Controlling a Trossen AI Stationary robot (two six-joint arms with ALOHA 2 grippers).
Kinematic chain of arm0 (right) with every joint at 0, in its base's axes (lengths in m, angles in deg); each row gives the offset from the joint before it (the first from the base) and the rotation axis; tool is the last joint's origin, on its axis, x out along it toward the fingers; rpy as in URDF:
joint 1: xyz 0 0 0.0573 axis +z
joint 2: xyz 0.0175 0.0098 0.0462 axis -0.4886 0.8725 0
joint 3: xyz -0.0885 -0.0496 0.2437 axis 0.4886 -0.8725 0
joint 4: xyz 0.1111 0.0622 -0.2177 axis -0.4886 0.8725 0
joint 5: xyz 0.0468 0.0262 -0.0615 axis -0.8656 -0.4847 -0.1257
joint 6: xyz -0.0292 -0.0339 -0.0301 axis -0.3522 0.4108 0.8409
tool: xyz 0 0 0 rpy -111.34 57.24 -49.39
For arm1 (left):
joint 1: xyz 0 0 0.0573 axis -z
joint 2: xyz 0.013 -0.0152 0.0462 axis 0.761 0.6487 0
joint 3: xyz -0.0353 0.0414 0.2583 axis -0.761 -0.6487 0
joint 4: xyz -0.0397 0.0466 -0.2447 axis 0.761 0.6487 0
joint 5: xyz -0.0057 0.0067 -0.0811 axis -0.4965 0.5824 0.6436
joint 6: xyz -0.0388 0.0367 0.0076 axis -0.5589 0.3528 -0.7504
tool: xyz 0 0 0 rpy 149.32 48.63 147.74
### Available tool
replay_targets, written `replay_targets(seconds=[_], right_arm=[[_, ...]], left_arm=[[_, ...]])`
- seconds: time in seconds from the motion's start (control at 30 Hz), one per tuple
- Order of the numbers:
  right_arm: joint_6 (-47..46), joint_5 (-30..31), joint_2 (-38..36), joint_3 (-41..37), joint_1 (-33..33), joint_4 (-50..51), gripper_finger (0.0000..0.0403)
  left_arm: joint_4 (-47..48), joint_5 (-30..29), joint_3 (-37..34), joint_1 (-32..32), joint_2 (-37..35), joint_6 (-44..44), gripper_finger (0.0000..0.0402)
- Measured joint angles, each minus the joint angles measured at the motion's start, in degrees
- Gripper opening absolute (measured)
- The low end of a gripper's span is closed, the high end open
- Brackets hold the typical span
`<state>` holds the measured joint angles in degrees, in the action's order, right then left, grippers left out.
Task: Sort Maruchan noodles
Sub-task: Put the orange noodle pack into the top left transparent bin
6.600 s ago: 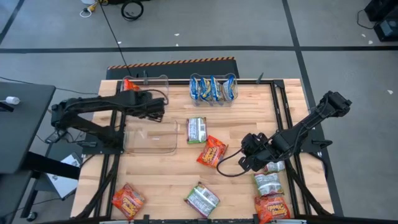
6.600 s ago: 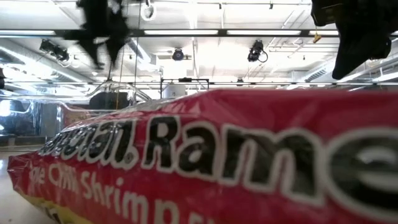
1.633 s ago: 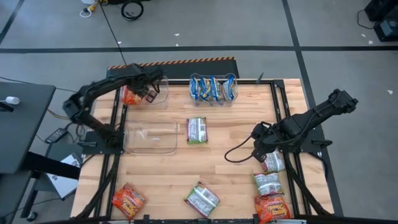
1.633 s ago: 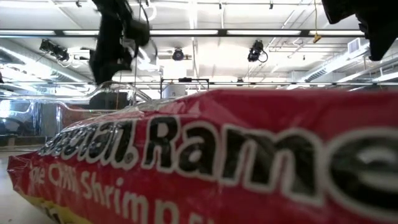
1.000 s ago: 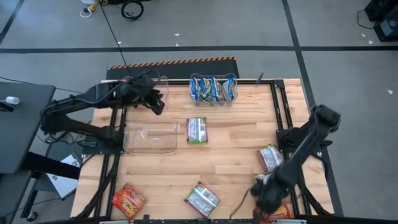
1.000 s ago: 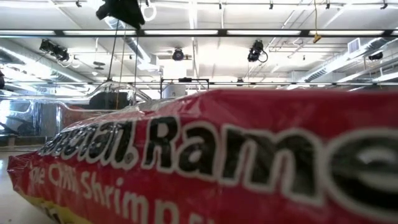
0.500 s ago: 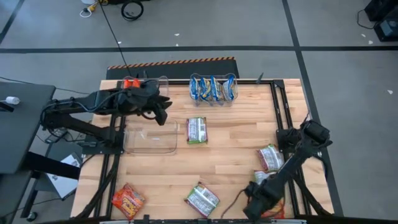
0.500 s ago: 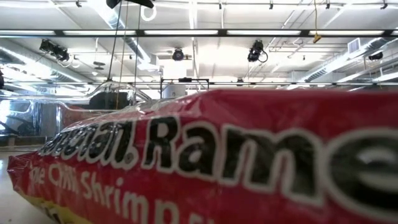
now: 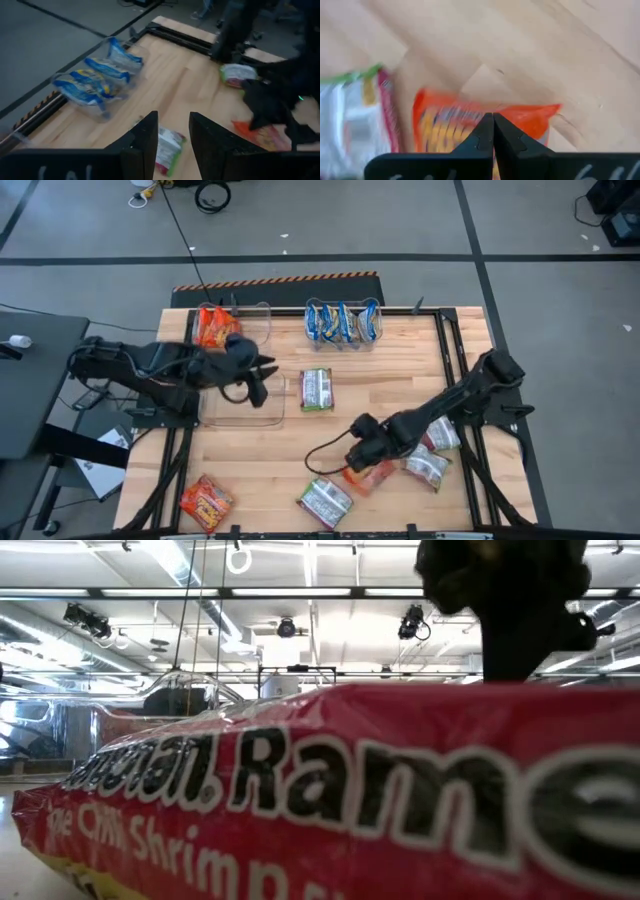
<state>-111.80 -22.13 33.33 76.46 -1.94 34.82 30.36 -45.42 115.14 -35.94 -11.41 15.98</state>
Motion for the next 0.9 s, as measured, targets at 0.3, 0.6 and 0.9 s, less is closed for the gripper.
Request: replay_targets(seconds=[0.3,0.6,0.9], right_arm=[[12.13,-2.04,-2.59,0.02,8.84,-1.16,0.0007],[19.13,0.75,0.07,-0.04,17.71,-1.23,0.0007],[35.42,-0.67,4.50,-0.07,18.67,-2.33,0.0020]], left_arm=[[-5.45,2.49,-7.36,6.27,5.47,-11.99,0.0120],[-32.44,16.82,-9.38,3.84,23.28,-7.84,0.0165],[-39.24,24.49,1.92,3.29,43.80,0.72,0.0167]])
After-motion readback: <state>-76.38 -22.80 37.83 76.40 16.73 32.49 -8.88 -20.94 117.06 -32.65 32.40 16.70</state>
